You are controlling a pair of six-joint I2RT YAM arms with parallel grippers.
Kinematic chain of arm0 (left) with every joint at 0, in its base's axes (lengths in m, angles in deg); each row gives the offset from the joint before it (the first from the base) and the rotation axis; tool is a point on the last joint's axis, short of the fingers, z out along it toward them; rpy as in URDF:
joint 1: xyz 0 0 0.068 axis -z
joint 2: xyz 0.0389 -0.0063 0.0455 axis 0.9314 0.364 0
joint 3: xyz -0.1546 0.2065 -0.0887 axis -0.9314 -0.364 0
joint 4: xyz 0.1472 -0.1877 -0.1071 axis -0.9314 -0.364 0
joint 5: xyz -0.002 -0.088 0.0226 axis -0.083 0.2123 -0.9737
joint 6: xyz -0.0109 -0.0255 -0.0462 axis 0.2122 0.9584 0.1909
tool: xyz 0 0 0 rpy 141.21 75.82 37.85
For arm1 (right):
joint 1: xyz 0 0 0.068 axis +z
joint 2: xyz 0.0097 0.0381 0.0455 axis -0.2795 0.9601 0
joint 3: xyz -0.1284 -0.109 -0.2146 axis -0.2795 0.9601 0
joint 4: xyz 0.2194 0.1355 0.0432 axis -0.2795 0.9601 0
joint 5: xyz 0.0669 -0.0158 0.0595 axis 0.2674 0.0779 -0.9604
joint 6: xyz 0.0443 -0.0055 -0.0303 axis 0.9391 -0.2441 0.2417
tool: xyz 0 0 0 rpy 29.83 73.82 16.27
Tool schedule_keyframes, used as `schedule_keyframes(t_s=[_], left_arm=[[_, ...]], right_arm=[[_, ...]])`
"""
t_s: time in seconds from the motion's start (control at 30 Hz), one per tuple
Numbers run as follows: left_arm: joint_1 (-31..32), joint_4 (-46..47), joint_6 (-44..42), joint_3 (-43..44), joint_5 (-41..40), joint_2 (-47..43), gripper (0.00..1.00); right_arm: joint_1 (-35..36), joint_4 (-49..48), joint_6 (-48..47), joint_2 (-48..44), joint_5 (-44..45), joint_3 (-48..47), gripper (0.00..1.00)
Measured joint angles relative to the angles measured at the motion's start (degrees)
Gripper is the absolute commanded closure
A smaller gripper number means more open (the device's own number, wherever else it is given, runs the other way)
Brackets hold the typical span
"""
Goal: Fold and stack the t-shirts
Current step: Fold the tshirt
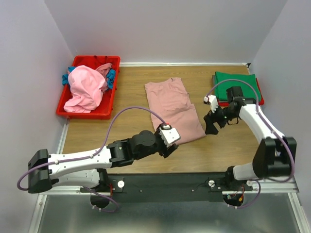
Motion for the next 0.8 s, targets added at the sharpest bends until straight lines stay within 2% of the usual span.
schedule_keyframes(t_s=[0.13,0.2,0.33,0.47,0.8], left_arm=[[0.2,-2.8,-10.9,6.6,-2.8,6.0,0.29],[0.3,-4.0,-14.9,7.6,-4.9,9.5,0.28],[0.3,-5.1,-23.0,0.8,-7.8,13.8,0.28],[0.2,-3.9,-27.2,-4.8,-8.0,17.1,0.29],[-2.3,3.0,-30.2,-4.3,-8.1,27.2,0.33]], right_arm=[[0.0,1.3,-21.2,-9.9,-7.2,3.1,0.00],[0.2,1.6,-30.9,-13.4,-11.2,7.9,0.00],[0.2,1.4,-41.3,-8.2,-15.4,9.1,0.00],[0.2,1.1,-45.5,-3.2,-17.8,8.4,0.00],[0.2,0.1,-47.4,-1.5,-19.4,7.5,0.00]])
